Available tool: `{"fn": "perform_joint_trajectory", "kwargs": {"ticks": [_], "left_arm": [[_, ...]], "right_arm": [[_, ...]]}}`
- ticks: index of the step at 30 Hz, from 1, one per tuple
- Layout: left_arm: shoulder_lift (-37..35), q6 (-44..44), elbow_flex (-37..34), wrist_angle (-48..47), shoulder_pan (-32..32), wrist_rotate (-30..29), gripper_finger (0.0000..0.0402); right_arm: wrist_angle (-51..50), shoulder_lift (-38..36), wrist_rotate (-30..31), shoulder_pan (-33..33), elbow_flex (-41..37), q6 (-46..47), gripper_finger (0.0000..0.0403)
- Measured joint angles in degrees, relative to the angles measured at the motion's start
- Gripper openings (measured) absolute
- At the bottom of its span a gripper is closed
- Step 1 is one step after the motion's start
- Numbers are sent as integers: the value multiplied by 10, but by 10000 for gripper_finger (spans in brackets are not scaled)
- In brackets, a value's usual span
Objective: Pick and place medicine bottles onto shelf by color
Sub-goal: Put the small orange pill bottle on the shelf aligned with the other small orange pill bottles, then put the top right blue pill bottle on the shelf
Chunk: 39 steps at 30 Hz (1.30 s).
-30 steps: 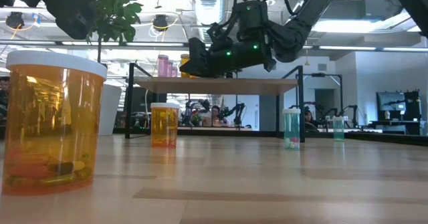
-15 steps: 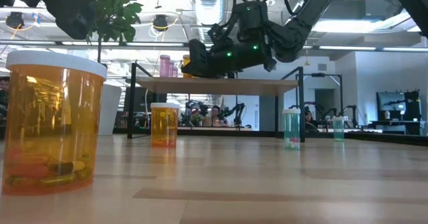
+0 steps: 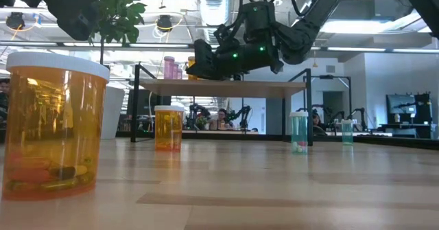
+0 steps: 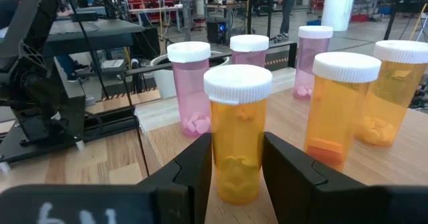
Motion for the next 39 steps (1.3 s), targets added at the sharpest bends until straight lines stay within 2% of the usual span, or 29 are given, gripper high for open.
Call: {"fn": "perform_joint_trajectory", "kwargs": {"ticks": [23,39], "left_arm": [[0,0,0,-1,0,0,192],[0,0,0,-5,0,0,192]], "right_arm": [[-31,-15,14,0,0,-4,152],[-37,-15,22,0,0,0,216]]}}
